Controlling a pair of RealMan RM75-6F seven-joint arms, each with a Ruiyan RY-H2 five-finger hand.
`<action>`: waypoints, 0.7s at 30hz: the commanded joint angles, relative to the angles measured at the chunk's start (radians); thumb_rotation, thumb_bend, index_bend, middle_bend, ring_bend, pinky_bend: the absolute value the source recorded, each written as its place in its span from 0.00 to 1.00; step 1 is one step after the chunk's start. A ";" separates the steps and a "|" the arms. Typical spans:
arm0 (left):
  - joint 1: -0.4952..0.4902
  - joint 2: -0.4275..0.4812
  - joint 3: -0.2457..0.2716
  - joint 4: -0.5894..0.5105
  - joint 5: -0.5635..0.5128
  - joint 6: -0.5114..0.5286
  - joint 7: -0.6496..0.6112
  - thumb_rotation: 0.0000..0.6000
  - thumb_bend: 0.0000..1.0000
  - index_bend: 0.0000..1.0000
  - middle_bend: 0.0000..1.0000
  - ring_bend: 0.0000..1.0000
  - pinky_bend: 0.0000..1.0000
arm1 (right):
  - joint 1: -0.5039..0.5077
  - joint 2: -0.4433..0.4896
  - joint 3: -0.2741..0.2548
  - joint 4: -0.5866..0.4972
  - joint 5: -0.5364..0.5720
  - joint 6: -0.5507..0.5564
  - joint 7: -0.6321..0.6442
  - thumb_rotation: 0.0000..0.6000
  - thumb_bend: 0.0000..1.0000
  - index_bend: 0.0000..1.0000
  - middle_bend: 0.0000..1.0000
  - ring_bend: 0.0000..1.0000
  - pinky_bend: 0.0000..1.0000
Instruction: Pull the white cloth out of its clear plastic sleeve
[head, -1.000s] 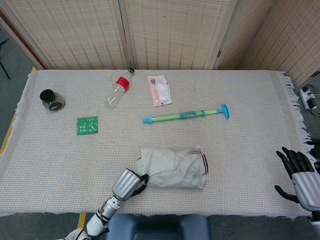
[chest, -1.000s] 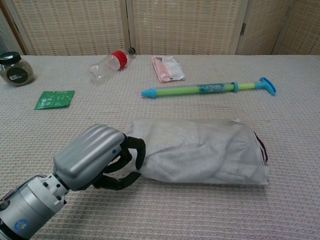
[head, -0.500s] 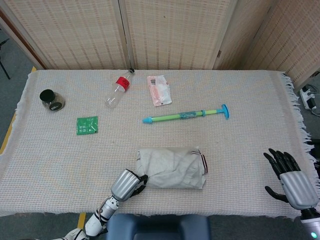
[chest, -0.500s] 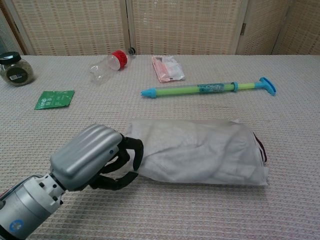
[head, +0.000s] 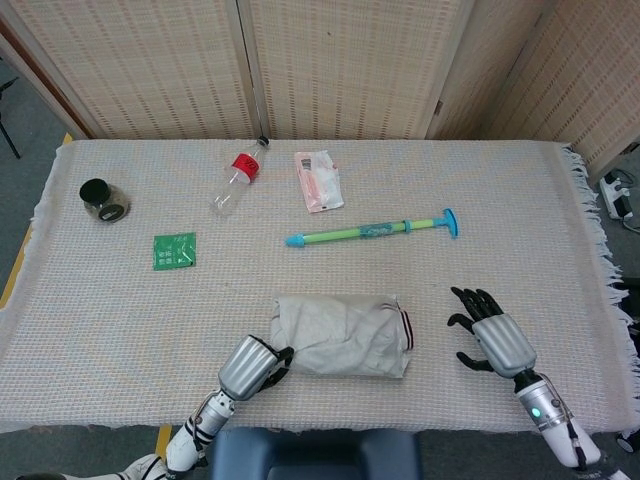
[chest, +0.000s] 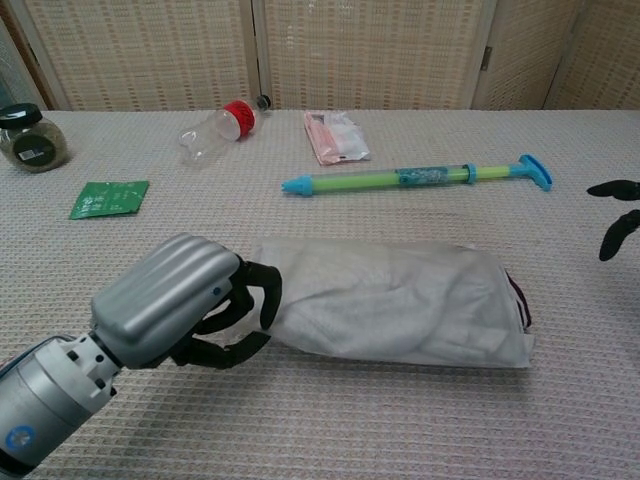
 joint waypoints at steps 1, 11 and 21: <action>-0.003 0.004 -0.003 -0.006 -0.002 -0.001 0.004 1.00 0.58 0.74 1.00 1.00 1.00 | 0.034 -0.061 0.018 0.039 0.023 -0.028 0.019 1.00 0.21 0.35 0.00 0.00 0.00; -0.009 0.020 -0.009 -0.022 -0.010 0.001 0.021 1.00 0.58 0.75 1.00 1.00 1.00 | 0.076 -0.159 0.008 0.076 0.019 -0.036 0.010 1.00 0.21 0.35 0.00 0.00 0.00; -0.010 0.032 -0.012 -0.024 -0.018 0.004 0.022 1.00 0.58 0.75 1.00 1.00 1.00 | 0.107 -0.223 -0.001 0.084 0.047 -0.069 -0.008 1.00 0.21 0.27 0.00 0.00 0.00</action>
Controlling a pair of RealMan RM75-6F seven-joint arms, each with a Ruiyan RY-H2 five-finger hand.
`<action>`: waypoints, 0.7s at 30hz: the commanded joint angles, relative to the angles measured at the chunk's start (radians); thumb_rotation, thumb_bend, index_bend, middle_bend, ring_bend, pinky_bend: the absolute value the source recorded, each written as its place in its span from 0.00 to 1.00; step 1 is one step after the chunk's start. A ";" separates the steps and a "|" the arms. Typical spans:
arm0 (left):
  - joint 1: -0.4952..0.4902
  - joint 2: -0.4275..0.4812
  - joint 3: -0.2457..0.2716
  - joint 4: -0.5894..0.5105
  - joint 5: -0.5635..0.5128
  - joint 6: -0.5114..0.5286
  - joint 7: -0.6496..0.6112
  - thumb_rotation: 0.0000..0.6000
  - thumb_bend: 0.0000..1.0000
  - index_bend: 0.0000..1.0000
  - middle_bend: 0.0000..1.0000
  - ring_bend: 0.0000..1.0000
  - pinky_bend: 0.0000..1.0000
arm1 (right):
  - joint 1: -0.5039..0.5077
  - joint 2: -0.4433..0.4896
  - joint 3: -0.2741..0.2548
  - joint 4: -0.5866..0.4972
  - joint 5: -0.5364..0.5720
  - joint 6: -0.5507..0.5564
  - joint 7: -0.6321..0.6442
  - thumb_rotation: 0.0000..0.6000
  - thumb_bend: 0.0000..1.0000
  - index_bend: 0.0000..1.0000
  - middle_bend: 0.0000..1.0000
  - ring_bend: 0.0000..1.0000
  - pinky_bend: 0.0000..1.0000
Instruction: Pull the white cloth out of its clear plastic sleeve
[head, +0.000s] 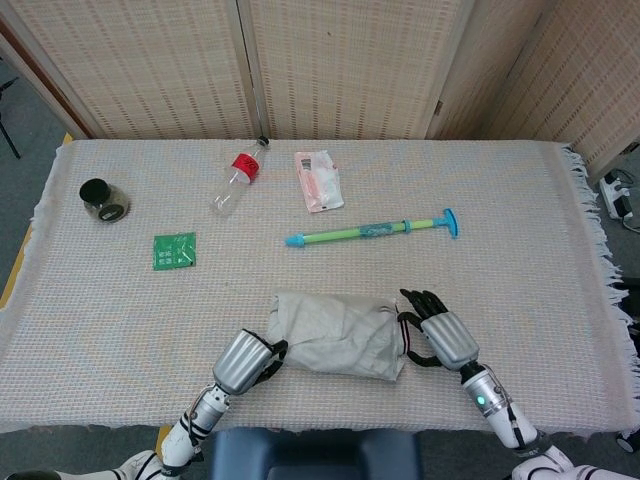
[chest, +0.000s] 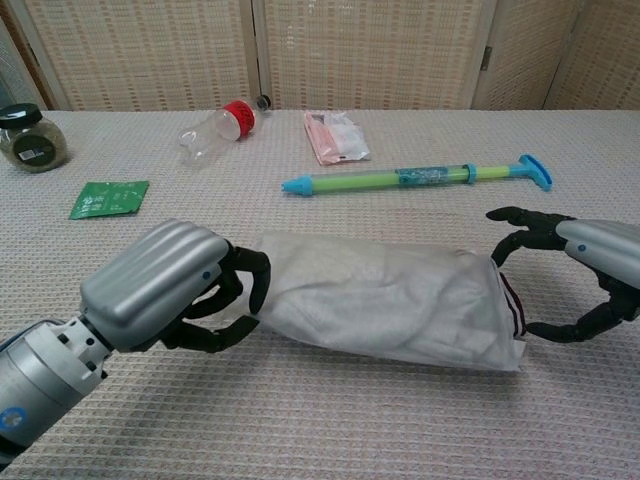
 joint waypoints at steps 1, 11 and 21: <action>-0.001 0.002 0.000 -0.002 -0.001 0.000 0.000 1.00 0.58 0.75 1.00 1.00 1.00 | 0.009 -0.015 -0.001 0.000 0.014 -0.014 -0.016 1.00 0.21 0.27 0.00 0.00 0.00; -0.001 0.012 -0.008 -0.003 -0.013 0.005 0.002 1.00 0.58 0.75 1.00 1.00 1.00 | 0.023 -0.084 -0.002 0.027 0.041 -0.015 -0.056 1.00 0.34 0.41 0.00 0.00 0.00; -0.001 0.031 -0.012 -0.015 -0.016 0.013 0.008 1.00 0.58 0.75 1.00 1.00 1.00 | 0.023 -0.119 0.001 0.034 0.051 0.017 -0.107 1.00 0.68 0.60 0.03 0.00 0.00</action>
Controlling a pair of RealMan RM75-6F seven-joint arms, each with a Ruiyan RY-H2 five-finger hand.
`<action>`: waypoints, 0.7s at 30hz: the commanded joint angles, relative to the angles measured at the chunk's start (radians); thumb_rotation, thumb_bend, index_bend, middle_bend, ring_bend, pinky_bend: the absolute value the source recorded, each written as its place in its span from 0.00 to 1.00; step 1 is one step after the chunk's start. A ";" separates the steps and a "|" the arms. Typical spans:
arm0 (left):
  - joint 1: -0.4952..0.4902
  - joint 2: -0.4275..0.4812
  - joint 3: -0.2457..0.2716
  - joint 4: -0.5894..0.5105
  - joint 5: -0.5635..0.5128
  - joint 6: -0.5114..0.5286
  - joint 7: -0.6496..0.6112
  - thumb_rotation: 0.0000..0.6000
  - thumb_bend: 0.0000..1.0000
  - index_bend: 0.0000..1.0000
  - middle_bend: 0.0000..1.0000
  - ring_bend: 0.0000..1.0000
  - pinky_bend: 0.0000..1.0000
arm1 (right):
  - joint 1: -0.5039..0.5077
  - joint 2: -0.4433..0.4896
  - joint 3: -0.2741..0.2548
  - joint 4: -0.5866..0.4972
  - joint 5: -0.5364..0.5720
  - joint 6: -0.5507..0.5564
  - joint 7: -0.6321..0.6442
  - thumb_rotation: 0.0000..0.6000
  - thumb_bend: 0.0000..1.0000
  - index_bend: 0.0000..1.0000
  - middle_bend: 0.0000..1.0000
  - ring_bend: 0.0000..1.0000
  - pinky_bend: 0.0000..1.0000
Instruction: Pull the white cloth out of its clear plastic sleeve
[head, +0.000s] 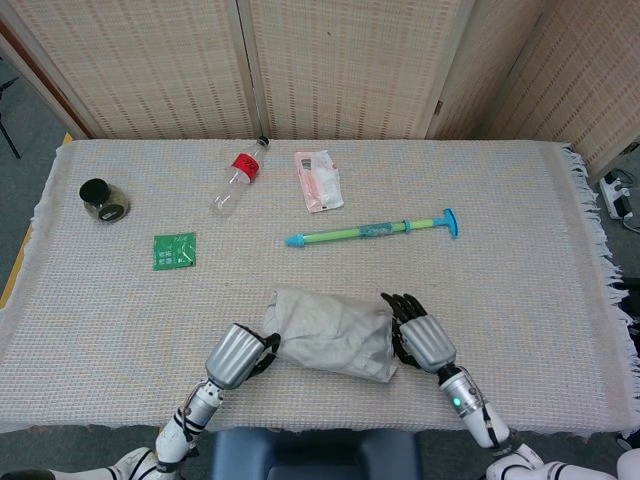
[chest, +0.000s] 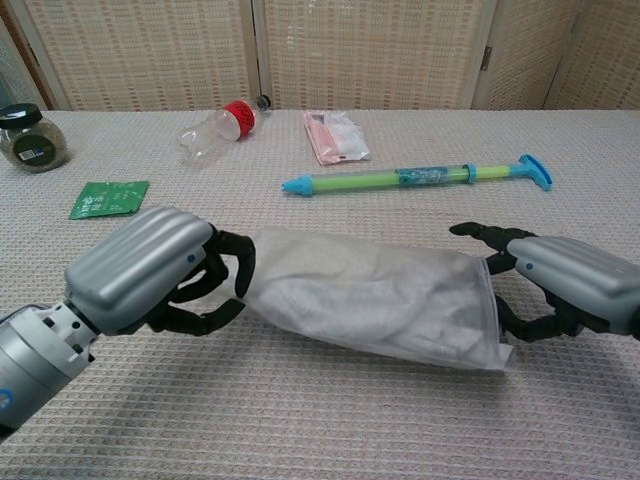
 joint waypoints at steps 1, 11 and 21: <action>0.000 0.004 -0.001 -0.003 0.000 0.003 0.002 1.00 0.58 0.75 1.00 1.00 1.00 | -0.003 -0.004 0.002 -0.007 0.005 0.012 -0.008 1.00 0.69 0.62 0.03 0.00 0.00; 0.006 0.020 -0.016 -0.006 -0.016 0.013 0.010 1.00 0.58 0.75 1.00 1.00 1.00 | -0.027 0.066 -0.005 -0.061 0.009 0.060 -0.006 1.00 0.70 0.66 0.06 0.00 0.00; -0.001 0.029 -0.035 0.037 -0.024 0.024 0.016 1.00 0.58 0.75 1.00 1.00 1.00 | -0.043 0.162 -0.021 -0.111 0.000 0.084 0.022 1.00 0.70 0.67 0.07 0.00 0.00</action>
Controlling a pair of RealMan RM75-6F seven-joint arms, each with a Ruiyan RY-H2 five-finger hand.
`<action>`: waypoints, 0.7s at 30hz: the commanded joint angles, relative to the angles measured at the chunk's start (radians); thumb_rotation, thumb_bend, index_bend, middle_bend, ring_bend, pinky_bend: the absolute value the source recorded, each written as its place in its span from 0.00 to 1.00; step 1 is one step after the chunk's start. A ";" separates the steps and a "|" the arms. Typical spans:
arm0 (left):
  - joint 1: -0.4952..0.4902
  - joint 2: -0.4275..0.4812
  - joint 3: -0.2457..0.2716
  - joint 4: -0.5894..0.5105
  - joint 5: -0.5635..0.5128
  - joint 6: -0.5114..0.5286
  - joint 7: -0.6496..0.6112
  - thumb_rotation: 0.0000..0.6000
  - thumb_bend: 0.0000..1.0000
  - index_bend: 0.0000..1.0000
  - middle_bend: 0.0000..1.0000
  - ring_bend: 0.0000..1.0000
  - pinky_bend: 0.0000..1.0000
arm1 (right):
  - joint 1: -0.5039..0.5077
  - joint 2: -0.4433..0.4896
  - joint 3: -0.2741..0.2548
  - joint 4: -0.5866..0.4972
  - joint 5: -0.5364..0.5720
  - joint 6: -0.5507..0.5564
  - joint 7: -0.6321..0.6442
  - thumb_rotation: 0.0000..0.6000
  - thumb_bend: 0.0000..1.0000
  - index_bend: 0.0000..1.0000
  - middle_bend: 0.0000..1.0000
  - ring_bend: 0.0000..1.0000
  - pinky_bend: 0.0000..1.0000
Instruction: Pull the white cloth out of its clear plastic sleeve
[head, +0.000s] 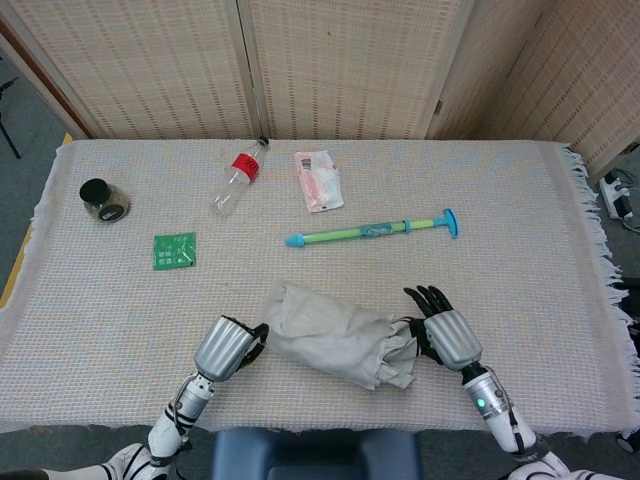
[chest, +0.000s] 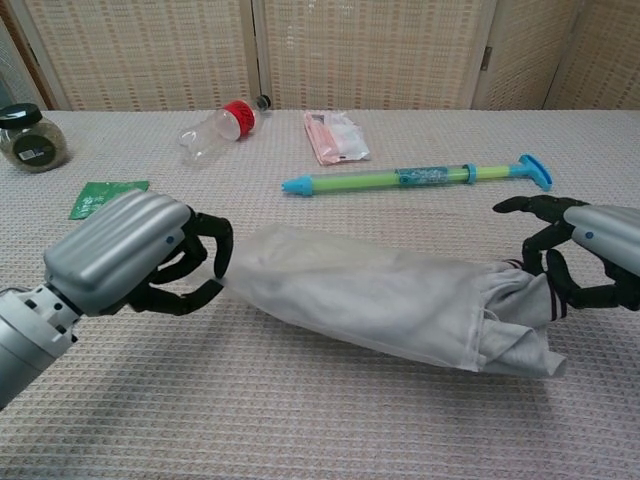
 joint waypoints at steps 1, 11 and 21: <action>-0.005 0.008 -0.016 0.027 -0.010 0.003 -0.003 1.00 0.58 0.75 1.00 1.00 1.00 | -0.013 0.054 -0.011 -0.027 -0.003 0.012 0.023 1.00 0.70 0.67 0.07 0.00 0.00; -0.003 0.027 -0.080 0.199 -0.099 -0.010 -0.052 1.00 0.58 0.75 1.00 1.00 1.00 | -0.078 0.226 -0.001 -0.025 0.017 0.109 0.110 1.00 0.70 0.67 0.07 0.00 0.00; 0.021 0.071 -0.106 0.257 -0.155 0.009 -0.082 1.00 0.58 0.76 1.00 1.00 1.00 | -0.128 0.312 0.035 0.073 0.112 0.110 0.237 1.00 0.70 0.67 0.07 0.00 0.00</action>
